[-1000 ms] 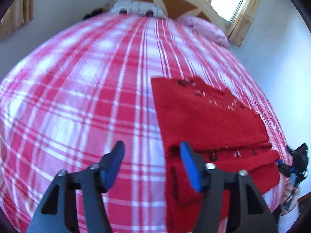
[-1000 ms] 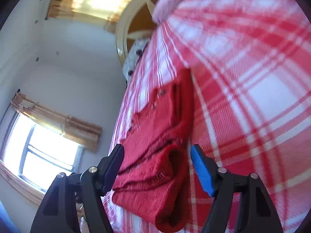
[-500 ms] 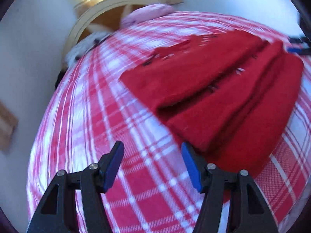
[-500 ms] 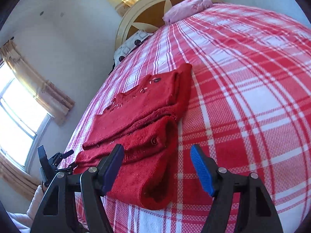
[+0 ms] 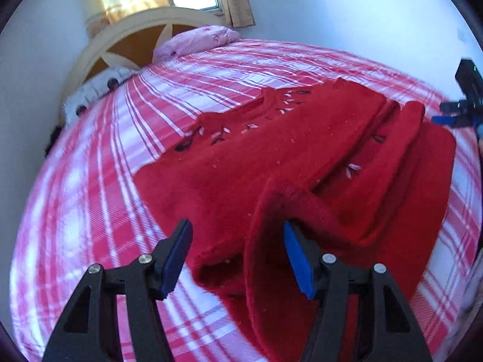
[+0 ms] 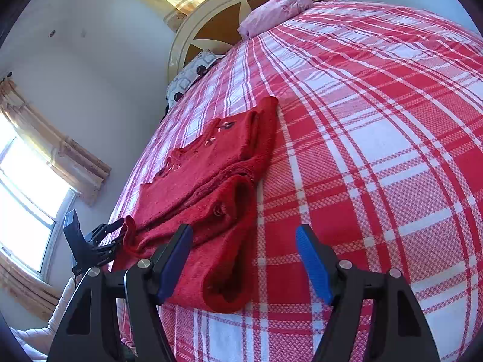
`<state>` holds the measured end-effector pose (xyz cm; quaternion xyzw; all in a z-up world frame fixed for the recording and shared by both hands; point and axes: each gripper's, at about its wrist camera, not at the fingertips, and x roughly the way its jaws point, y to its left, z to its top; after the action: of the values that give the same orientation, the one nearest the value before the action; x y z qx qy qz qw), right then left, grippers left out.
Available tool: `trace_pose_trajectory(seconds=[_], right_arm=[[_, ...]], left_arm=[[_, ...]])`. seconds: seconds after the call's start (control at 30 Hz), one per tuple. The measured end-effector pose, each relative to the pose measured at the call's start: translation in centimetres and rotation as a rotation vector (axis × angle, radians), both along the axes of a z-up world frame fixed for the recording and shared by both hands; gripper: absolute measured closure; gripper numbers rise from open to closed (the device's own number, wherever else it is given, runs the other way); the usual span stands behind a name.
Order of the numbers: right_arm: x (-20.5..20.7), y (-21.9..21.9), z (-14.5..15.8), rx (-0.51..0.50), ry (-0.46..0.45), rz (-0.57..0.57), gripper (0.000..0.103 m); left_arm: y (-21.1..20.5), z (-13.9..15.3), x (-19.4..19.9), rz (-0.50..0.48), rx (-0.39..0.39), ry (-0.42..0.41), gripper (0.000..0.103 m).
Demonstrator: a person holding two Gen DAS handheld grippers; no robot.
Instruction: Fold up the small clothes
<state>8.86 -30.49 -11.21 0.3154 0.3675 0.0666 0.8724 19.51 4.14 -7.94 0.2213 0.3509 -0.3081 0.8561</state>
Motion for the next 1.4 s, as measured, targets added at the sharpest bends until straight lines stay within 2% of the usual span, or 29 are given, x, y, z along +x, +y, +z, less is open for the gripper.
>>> trace_pose_trajectory(seconds=[0.1, 0.2, 0.4, 0.47, 0.5, 0.53, 0.57, 0.63, 0.7, 0.73, 0.83, 0.93, 1.0, 1.03, 1.13, 1.23, 1.3, 1.4], right_arm=[[0.1, -0.2, 0.1, -0.001, -0.006, -0.006, 0.031], [0.2, -0.2, 0.1, 0.007, -0.002, -0.009, 0.031], [-0.2, 0.0, -0.3, -0.004, 0.008, -0.006, 0.031], [-0.4, 0.0, -0.3, -0.015, 0.008, -0.007, 0.031], [-0.5, 0.0, -0.2, -0.014, 0.007, -0.009, 0.031], [-0.7, -0.1, -0.2, -0.012, 0.004, -0.013, 0.031], [-0.8, -0.2, -0.1, -0.012, 0.002, -0.017, 0.031], [-1.1, -0.5, 0.1, -0.014, -0.005, -0.025, 0.031], [-1.3, -0.7, 0.2, -0.014, -0.006, -0.030, 0.031], [-1.3, -0.8, 0.2, -0.015, -0.007, -0.032, 0.031], [-1.4, -1.1, 0.3, -0.021, -0.010, -0.038, 0.031], [-1.1, -1.2, 0.7, -0.046, -0.013, -0.036, 0.031], [-0.4, -0.8, 1.4, -0.111, -0.023, -0.011, 0.031], [-0.1, -0.5, 1.6, -0.146, -0.026, 0.001, 0.031], [0.9, 0.8, 2.3, -0.251, -0.037, 0.081, 0.031], [1.7, 2.7, 2.6, -0.371, -0.031, 0.174, 0.031], [2.1, 4.2, 2.7, -0.493, -0.035, 0.240, 0.031], [2.9, 6.1, 2.5, -0.655, -0.044, 0.309, 0.031]], left_arm=[[-0.2, -0.6, -0.5, -0.017, 0.006, 0.014, 0.039], [-0.8, -0.4, -0.9, -0.042, 0.034, -0.017, 0.039], [-3.0, -0.1, -2.0, -0.200, 0.134, -0.062, 0.042], [-4.0, -0.5, -2.2, -0.249, 0.181, -0.050, 0.051], [-4.2, -0.6, -2.0, -0.256, 0.188, -0.034, 0.064], [-4.6, -0.9, -1.9, -0.262, 0.187, 0.002, 0.080], [-4.7, -0.9, -1.8, -0.266, 0.181, 0.021, 0.088], [-5.0, -0.8, -2.2, -0.254, 0.173, 0.017, 0.093], [-4.7, -0.4, -2.2, -0.202, 0.131, 0.019, 0.095], [-4.1, -0.1, -2.0, -0.161, 0.086, 0.032, 0.095], [-1.6, 1.3, -1.6, -0.039, -0.090, 0.084, 0.096], [2.6, 3.2, -1.8, 0.119, -0.315, 0.088, 0.096], [5.3, 3.5, -1.3, 0.250, -0.436, 0.110, 0.096], [6.3, 3.4, -1.0, 0.307, -0.469, 0.107, 0.096], [7.2, 2.2, 0.2, 0.404, -0.486, 0.132, 0.097], [6.3, 0.7, 0.9, 0.419, -0.438, 0.150, 0.097], [6.0, -0.1, 1.1, 0.431, -0.416, 0.164, 0.097], [6.5, -0.2, 0.9, 0.425, -0.459, 0.196, 0.097]])
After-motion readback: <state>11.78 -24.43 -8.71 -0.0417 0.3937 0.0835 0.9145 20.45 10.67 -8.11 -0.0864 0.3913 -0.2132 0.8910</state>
